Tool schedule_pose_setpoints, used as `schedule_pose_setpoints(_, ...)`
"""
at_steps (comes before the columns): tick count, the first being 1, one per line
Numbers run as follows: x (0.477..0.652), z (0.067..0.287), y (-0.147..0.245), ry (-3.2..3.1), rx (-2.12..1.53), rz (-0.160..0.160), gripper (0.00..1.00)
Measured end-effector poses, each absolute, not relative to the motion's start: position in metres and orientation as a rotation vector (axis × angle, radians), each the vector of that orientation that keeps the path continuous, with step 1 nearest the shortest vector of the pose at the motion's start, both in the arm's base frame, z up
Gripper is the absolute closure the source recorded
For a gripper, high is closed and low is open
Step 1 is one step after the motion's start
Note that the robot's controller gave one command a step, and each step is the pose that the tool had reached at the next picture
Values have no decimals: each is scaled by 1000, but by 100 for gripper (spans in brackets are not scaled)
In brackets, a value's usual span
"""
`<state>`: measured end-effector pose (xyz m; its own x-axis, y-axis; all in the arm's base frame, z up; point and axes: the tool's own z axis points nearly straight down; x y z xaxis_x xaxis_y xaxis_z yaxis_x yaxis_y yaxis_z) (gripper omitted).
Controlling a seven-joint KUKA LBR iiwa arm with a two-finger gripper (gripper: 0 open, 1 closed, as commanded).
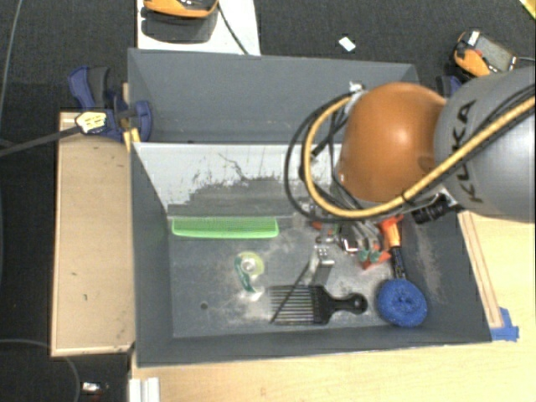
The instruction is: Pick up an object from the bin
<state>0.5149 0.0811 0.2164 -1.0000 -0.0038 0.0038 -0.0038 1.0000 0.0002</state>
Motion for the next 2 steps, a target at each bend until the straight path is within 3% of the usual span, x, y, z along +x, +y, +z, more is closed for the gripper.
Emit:
schedule_pose_setpoints(1, 516, 219, 81, -3144, 1, -1, 0)
schedule_pose_setpoints(2, 520, 150, 101, -3097, 583, 0, 0)
